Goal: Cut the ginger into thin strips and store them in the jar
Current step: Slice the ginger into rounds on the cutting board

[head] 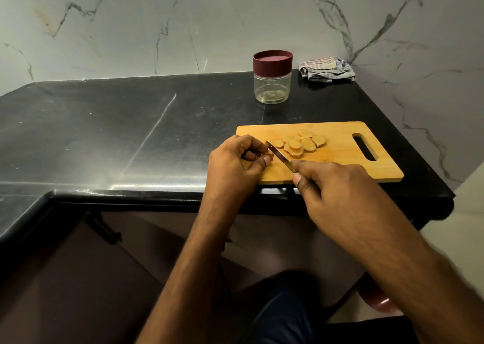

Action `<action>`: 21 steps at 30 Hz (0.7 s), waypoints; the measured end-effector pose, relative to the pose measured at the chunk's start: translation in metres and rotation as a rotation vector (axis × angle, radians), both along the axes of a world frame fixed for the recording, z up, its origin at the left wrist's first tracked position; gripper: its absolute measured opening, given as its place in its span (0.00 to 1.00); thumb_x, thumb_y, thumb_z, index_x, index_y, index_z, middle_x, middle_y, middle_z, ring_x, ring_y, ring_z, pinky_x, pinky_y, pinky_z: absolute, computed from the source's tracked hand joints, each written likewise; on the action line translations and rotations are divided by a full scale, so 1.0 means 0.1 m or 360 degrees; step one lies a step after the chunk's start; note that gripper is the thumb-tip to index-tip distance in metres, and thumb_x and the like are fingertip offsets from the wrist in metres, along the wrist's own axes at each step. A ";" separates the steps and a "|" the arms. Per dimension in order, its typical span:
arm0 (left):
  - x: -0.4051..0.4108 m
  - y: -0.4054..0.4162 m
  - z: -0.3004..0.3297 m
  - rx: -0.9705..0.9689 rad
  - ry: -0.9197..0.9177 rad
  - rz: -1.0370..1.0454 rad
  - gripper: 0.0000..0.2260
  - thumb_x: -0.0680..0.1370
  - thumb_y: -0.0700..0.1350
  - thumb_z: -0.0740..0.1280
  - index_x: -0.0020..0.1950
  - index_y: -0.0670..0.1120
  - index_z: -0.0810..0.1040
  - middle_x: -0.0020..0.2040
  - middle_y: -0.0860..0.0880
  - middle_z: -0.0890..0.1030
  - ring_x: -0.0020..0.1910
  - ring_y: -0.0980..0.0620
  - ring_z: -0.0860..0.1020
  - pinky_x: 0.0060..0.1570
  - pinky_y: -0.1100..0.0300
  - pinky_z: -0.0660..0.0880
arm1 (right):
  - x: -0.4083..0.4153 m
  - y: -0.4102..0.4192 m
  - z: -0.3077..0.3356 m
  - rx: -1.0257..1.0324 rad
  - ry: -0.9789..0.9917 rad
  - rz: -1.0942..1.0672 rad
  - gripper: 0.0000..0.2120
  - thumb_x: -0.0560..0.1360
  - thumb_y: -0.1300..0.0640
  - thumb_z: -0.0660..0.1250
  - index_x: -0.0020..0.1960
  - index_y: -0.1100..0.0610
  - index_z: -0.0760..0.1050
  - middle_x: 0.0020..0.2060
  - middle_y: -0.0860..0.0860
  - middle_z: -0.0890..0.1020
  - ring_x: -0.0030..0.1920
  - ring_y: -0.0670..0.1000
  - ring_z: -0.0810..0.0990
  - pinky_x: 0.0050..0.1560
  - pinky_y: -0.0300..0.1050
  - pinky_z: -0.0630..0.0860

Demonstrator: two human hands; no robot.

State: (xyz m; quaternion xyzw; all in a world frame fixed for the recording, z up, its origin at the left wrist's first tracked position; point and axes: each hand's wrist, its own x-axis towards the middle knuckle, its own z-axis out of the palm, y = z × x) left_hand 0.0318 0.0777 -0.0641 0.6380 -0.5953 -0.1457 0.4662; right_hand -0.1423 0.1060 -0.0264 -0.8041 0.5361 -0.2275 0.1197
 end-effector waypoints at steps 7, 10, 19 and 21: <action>-0.02 0.01 0.02 0.0034 0.0050 0.0011 0.05 0.75 0.43 0.76 0.48 0.51 0.83 0.44 0.56 0.81 0.43 0.56 0.80 0.43 0.67 0.78 | 0.00 0.01 0.00 -0.0009 -0.0018 -0.0006 0.18 0.81 0.47 0.56 0.70 0.41 0.67 0.42 0.44 0.74 0.35 0.42 0.70 0.29 0.34 0.62; -0.03 0.01 0.04 0.0043 0.0051 0.0028 0.05 0.74 0.42 0.76 0.47 0.51 0.84 0.44 0.57 0.82 0.43 0.57 0.80 0.42 0.67 0.78 | 0.01 0.02 0.00 -0.0004 -0.0030 0.0002 0.18 0.81 0.47 0.56 0.71 0.41 0.66 0.43 0.44 0.73 0.35 0.42 0.70 0.30 0.34 0.63; -0.02 -0.01 0.07 0.0107 -0.0057 0.0028 0.02 0.75 0.43 0.75 0.45 0.49 0.84 0.43 0.56 0.79 0.42 0.58 0.77 0.40 0.74 0.72 | 0.00 0.02 0.00 0.0002 -0.0019 0.0001 0.19 0.81 0.48 0.56 0.71 0.41 0.66 0.43 0.43 0.72 0.36 0.42 0.70 0.30 0.32 0.63; -0.02 -0.02 0.09 0.0142 -0.0067 0.0021 0.03 0.75 0.43 0.76 0.44 0.50 0.84 0.43 0.57 0.78 0.41 0.58 0.77 0.38 0.74 0.71 | 0.00 0.01 0.01 0.0009 -0.0009 -0.0003 0.18 0.81 0.48 0.56 0.71 0.41 0.66 0.42 0.43 0.72 0.35 0.42 0.69 0.29 0.32 0.62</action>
